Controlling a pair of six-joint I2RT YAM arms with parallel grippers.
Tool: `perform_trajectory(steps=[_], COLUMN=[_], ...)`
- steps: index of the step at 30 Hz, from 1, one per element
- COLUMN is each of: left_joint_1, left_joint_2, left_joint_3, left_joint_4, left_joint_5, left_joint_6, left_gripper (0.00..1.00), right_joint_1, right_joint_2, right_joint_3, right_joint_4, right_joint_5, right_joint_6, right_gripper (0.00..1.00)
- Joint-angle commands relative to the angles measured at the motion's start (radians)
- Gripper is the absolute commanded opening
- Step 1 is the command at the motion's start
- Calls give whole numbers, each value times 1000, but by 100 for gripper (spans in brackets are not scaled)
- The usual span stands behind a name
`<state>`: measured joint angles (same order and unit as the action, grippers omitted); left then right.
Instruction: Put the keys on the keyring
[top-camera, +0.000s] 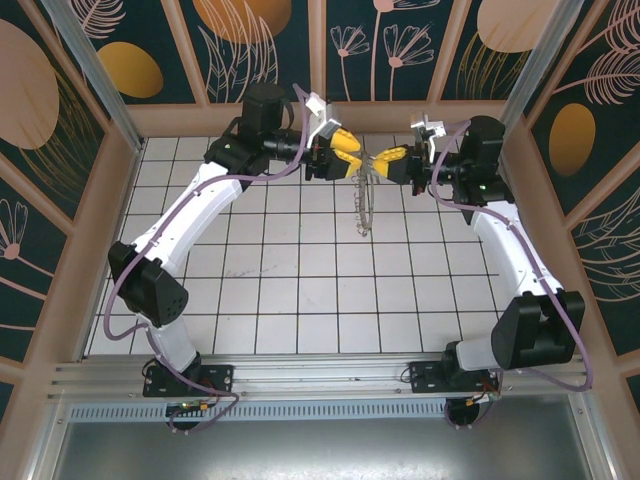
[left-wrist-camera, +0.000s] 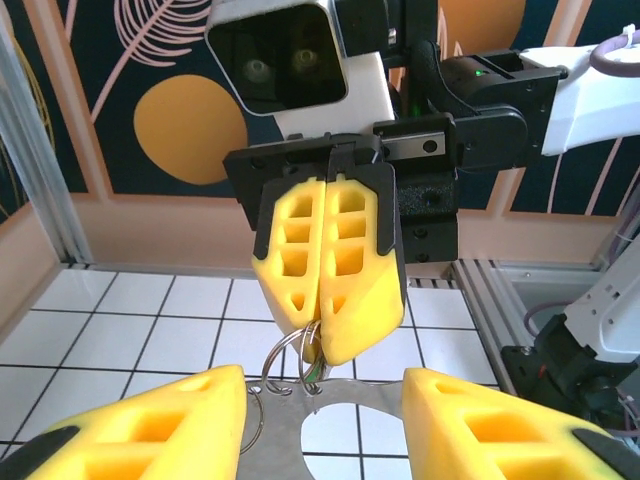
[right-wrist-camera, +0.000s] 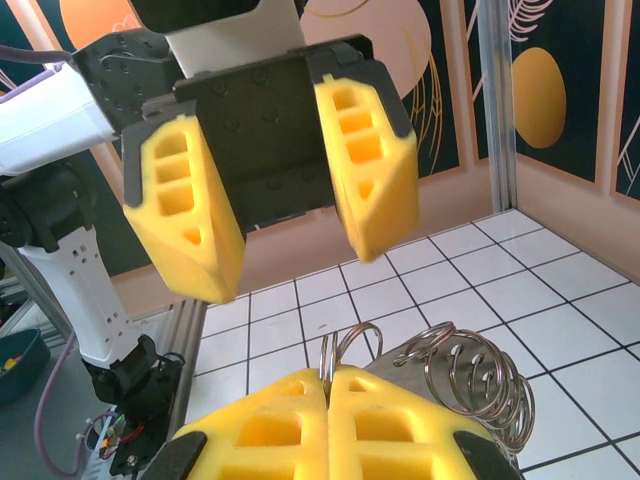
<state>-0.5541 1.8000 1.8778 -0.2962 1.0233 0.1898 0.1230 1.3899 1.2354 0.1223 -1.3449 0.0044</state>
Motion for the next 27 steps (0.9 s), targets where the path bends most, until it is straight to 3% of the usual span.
perform_trajectory(steps=[1,11,27], left_joint_1=[7,7,7], left_joint_2=[18,53,22], left_joint_3=[11,13,-65], left_joint_4=[9,60,86], left_joint_5=[67,104,156], left_joint_6=[-16,-60,-54], left_gripper=[44,45,36], right_joint_1=[10,18,21], right_joint_2=[2,6,11], right_joint_3=[27,24,26], right_joint_4=[21,18,20], right_joint_5=[-37,-36,-19], right_joint_6=[-24,-27,-27], right_gripper=[0,0,0])
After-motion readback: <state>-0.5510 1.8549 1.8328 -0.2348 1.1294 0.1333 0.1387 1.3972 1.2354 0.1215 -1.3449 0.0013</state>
